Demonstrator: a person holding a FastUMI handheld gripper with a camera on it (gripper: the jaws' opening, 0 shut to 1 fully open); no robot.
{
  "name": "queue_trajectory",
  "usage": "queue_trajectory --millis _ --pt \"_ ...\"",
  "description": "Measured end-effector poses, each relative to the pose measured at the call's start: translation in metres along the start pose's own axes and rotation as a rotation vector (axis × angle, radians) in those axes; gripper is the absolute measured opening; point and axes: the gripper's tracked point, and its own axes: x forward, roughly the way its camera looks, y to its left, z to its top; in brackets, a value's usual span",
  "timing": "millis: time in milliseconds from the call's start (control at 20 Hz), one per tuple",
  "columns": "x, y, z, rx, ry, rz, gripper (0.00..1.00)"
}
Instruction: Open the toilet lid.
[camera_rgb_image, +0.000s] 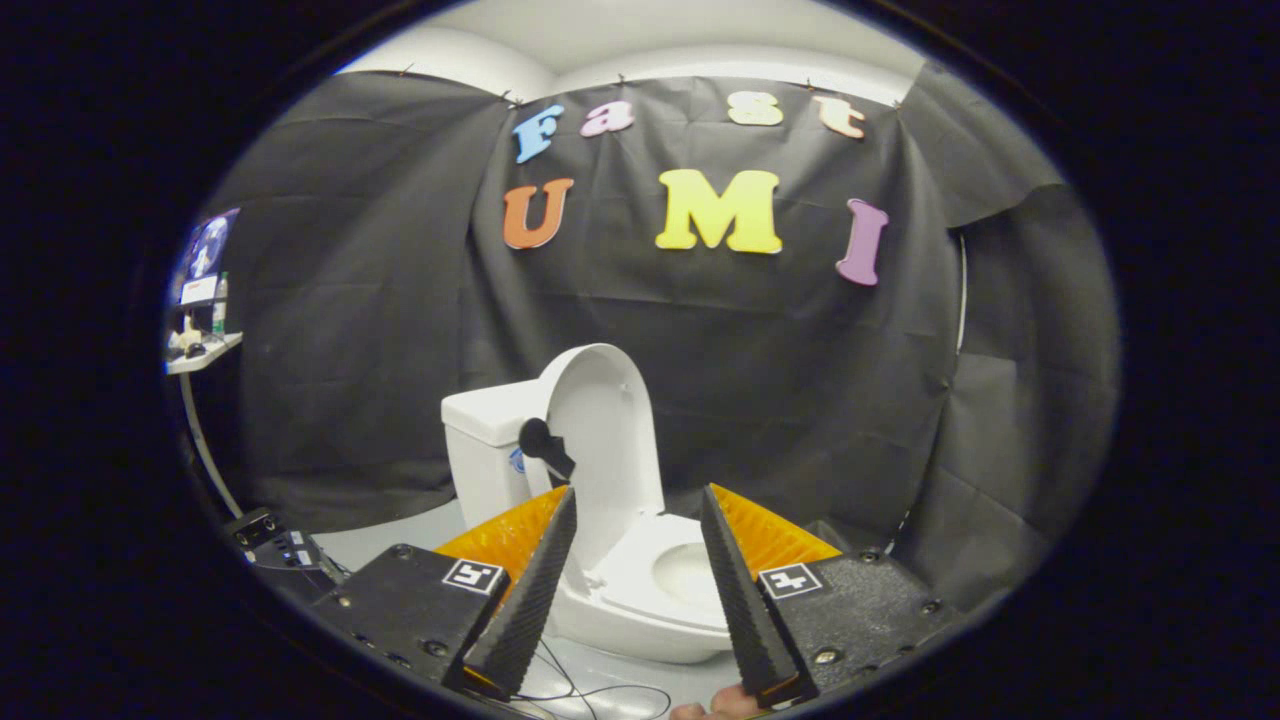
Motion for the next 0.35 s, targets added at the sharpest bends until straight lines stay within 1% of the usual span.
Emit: queue_trajectory --millis 100,200,350 --pt "-0.018 -0.021 -0.006 0.015 -0.006 -0.023 0.79" --pt "-0.035 -0.049 -0.014 0.017 -0.017 -0.086 0.79" --pt "-0.060 -0.066 -0.024 0.010 -0.023 -0.103 0.79"
